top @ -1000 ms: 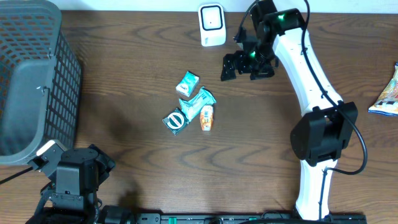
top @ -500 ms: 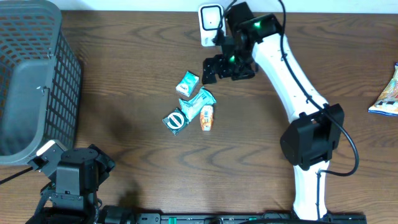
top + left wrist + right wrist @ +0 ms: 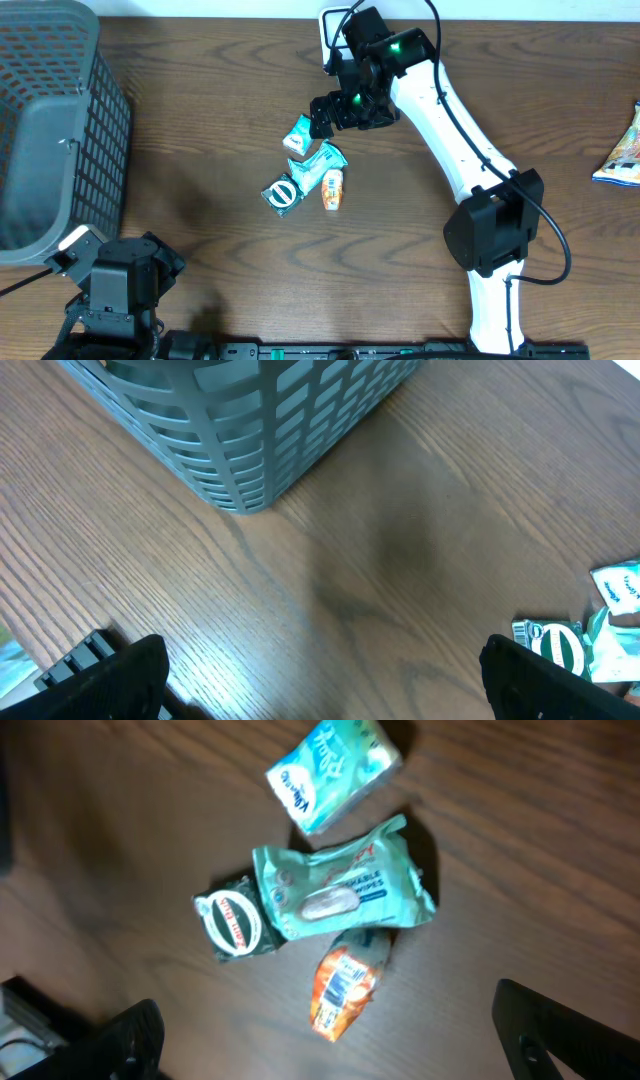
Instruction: Scan the item barcode
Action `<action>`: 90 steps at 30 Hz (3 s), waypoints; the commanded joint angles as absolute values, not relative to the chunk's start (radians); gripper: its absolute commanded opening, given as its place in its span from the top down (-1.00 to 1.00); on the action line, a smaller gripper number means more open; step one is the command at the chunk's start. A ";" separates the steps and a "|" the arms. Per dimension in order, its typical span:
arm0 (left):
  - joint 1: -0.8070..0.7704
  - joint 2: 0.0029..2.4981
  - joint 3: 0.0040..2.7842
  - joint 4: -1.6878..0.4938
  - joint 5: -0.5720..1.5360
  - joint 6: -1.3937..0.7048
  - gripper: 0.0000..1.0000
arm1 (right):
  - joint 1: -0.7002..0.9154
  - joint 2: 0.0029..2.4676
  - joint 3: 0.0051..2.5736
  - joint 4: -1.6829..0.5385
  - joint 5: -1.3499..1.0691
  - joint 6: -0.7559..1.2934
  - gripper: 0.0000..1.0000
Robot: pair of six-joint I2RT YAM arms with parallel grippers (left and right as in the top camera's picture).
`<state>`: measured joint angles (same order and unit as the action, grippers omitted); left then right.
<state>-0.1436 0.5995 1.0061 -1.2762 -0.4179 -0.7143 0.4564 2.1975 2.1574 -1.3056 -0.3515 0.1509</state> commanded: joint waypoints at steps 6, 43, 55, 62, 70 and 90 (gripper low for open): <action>-0.137 0.598 1.006 -1.279 -0.435 -0.727 -0.96 | 0.435 2.196 2.150 -1.284 -0.081 0.348 -0.98; -0.137 0.598 1.006 -1.279 -0.435 -0.727 -0.95 | 0.534 2.196 2.027 -1.219 -0.121 0.373 -0.98; -0.137 0.598 1.006 -1.279 -0.435 -0.727 -0.95 | 0.537 2.196 2.027 -1.211 -0.118 0.405 -0.99; -0.137 0.598 1.006 -1.279 -0.435 -0.728 -0.96 | 0.578 2.196 2.027 -1.272 -0.127 0.411 -0.98; -0.137 0.598 1.006 -1.279 -0.435 -0.728 -0.96 | 0.644 2.196 2.027 -1.338 -0.126 0.411 -0.98; -0.137 0.598 1.006 -1.279 -0.435 -0.728 -0.95 | 0.703 2.196 2.027 -1.354 -0.171 0.411 -0.98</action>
<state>-0.1436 0.5995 1.0061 -1.2762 -0.4179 -0.7143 0.6907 2.1983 2.0315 -1.3506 -0.1596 0.4019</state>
